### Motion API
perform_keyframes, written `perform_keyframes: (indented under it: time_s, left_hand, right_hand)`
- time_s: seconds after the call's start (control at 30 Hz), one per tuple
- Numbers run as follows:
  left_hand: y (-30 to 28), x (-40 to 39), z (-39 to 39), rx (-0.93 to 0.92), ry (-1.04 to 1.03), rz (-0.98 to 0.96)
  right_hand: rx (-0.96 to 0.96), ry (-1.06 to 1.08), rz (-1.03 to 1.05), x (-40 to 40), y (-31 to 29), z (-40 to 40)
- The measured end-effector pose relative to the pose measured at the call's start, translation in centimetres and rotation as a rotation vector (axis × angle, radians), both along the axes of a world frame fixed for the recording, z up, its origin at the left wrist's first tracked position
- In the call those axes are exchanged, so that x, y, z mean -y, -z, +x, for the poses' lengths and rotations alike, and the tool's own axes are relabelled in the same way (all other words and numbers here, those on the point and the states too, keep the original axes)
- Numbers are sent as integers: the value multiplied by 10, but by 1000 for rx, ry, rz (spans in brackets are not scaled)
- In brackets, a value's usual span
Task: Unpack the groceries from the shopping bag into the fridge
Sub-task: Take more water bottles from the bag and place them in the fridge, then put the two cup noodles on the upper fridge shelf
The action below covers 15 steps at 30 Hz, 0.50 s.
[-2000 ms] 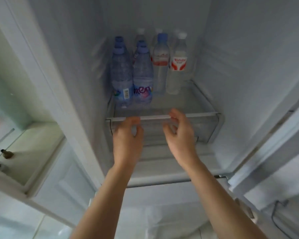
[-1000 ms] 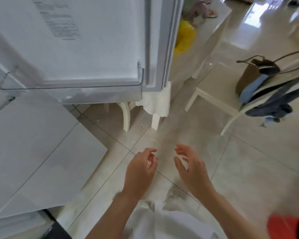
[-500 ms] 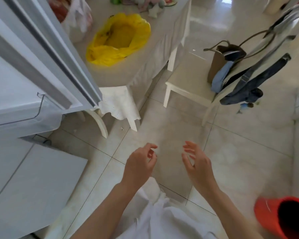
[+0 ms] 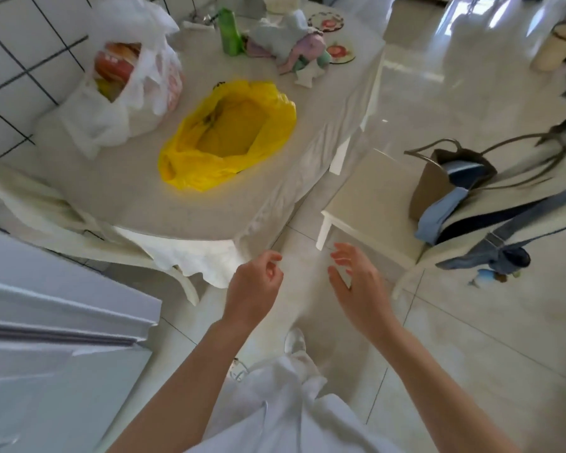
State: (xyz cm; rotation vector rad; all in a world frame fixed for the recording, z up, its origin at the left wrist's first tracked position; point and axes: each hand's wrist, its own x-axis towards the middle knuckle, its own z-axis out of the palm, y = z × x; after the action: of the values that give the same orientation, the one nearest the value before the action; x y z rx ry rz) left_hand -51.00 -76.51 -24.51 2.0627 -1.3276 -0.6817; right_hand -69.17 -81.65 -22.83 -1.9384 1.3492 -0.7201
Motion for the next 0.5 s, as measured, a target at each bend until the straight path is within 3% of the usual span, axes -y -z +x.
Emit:
perform_keyframes:
  time_s: [0.5]
  left_hand:
    - [-2,163,91,-28,-356,-3]
  right_hand:
    - [-4,-421,17,230,0,138]
